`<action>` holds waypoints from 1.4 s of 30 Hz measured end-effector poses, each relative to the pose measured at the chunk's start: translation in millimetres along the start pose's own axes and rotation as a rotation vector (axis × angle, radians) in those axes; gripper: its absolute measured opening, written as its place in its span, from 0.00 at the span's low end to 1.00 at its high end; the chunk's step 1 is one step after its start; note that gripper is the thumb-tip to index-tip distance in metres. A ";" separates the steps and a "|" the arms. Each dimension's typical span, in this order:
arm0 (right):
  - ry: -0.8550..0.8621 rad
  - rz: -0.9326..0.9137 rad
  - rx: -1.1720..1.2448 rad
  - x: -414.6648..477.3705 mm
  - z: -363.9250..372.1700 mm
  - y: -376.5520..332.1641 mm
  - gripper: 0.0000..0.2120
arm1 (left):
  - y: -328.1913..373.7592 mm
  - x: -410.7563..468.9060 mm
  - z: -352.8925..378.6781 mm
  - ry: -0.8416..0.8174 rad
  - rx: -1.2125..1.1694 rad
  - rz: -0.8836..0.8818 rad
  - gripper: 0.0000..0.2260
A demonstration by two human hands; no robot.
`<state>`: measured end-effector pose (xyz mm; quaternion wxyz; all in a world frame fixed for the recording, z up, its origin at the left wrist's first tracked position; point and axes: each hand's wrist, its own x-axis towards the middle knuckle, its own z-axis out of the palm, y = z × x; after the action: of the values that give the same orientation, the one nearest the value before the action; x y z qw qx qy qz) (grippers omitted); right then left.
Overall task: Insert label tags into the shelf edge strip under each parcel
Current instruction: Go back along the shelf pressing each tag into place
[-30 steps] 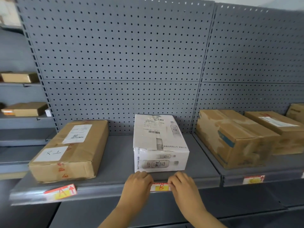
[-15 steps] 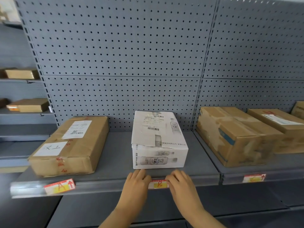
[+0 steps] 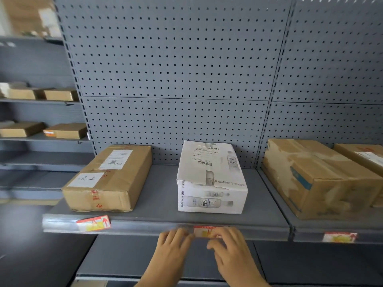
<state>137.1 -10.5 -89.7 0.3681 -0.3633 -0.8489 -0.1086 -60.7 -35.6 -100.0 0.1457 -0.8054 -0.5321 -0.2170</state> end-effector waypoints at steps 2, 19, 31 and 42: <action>0.007 -0.041 0.022 4.0 7.0 -5.6 0.12 | -5.0 -7.2 -1.2 0.023 0.009 -0.009 0.29; -0.169 0.039 0.339 129.6 94.7 -172.7 0.08 | -179.1 -78.5 -108.3 0.012 0.095 -0.644 0.14; -0.260 0.308 0.168 151.6 137.5 -223.6 0.09 | -243.2 -98.4 -99.8 -0.087 -0.077 -0.424 0.09; -0.331 0.301 0.084 150.2 132.2 -217.4 0.07 | -241.7 -80.1 -98.6 -0.146 -0.049 -0.382 0.05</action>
<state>-156.5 -25.0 -59.1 0.2507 -0.4832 -0.8377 0.0438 -329.4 -50.5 -54.4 0.0434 -0.7068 -0.6788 -0.1946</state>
